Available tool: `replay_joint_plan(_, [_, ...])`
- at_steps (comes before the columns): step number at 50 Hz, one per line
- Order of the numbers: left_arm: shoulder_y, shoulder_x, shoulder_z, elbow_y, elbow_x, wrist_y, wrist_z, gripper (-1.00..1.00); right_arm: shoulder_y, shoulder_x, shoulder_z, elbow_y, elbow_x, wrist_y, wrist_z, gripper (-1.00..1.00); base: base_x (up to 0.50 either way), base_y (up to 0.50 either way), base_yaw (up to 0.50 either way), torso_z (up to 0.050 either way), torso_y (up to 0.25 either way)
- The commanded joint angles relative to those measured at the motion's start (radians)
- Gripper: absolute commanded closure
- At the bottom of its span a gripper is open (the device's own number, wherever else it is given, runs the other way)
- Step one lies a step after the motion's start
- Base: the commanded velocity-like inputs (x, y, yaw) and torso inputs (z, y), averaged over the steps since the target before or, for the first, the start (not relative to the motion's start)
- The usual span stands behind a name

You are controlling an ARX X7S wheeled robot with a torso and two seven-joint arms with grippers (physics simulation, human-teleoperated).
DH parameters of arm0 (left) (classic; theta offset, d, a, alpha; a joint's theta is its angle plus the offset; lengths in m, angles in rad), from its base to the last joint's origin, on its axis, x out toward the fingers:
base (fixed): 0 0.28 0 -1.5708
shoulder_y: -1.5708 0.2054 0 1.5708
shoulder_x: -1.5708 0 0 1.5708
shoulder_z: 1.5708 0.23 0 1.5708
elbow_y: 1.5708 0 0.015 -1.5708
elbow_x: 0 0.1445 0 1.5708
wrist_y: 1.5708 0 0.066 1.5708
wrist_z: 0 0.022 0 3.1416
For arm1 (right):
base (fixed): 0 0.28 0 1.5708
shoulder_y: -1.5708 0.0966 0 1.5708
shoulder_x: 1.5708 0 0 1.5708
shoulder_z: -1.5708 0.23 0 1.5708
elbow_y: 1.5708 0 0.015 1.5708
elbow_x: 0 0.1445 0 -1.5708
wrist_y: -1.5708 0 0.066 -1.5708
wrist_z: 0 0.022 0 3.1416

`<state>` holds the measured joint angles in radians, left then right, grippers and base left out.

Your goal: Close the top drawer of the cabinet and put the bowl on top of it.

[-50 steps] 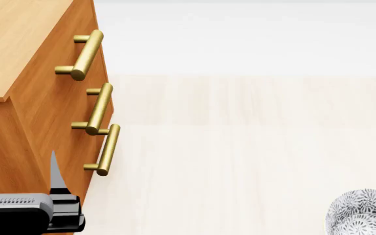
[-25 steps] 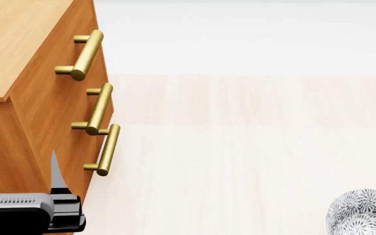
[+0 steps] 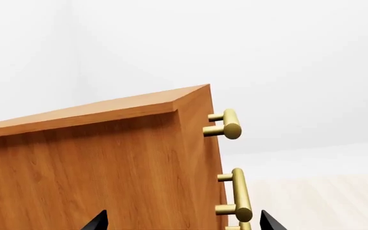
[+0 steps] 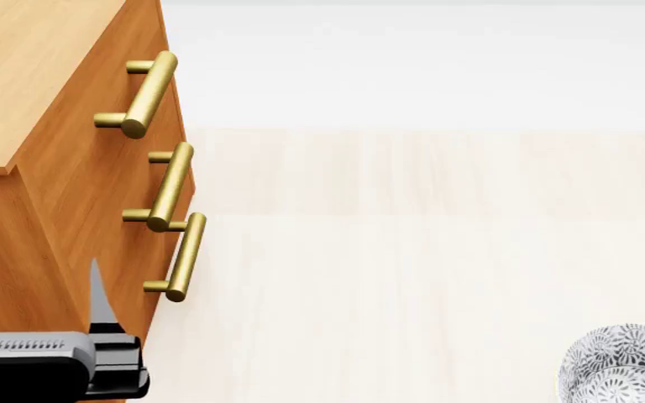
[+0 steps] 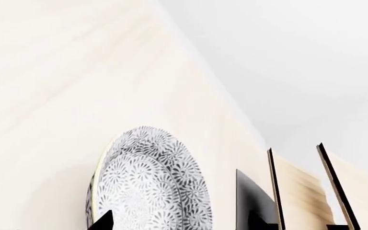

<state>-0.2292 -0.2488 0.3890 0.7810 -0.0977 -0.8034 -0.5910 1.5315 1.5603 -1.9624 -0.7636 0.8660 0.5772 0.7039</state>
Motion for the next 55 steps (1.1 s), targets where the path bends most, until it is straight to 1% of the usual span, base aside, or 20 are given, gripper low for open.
replay_joint_plan(1, [-0.001, -0.002, 0.002, 0.006, -0.004, -0.005, -0.004, -1.0, -0.019, -0.016, -0.014, 0.021, -0.014, -0.024, 0.003, -1.0, 0.0, 0.0, 0.0, 0.0, 0.0])
replay_joint_plan(16, [-0.005, -0.005, 0.007, 0.01, -0.007, -0.011, -0.011, -1.0, -0.037, -0.063, -0.021, 0.047, -0.004, -0.04, 0.02, -1.0, 0.0, 0.0, 0.0, 0.0, 0.0])
replay_joint_plan(29, [-0.009, -0.007, 0.011, 0.013, -0.009, -0.016, -0.017, -1.0, -0.079, -0.106, -0.044, 0.1, -0.008, -0.093, 0.035, -1.0, 0.0, 0.0, 0.0, 0.0, 0.0])
replay_joint_plan(55, [-0.012, -0.011, 0.018, 0.001, -0.015, -0.007, -0.025, -1.0, -0.146, -0.158, -0.068, 0.193, -0.014, -0.189, 0.049, -1.0, 0.0, 0.0, 0.0, 0.0, 0.0])
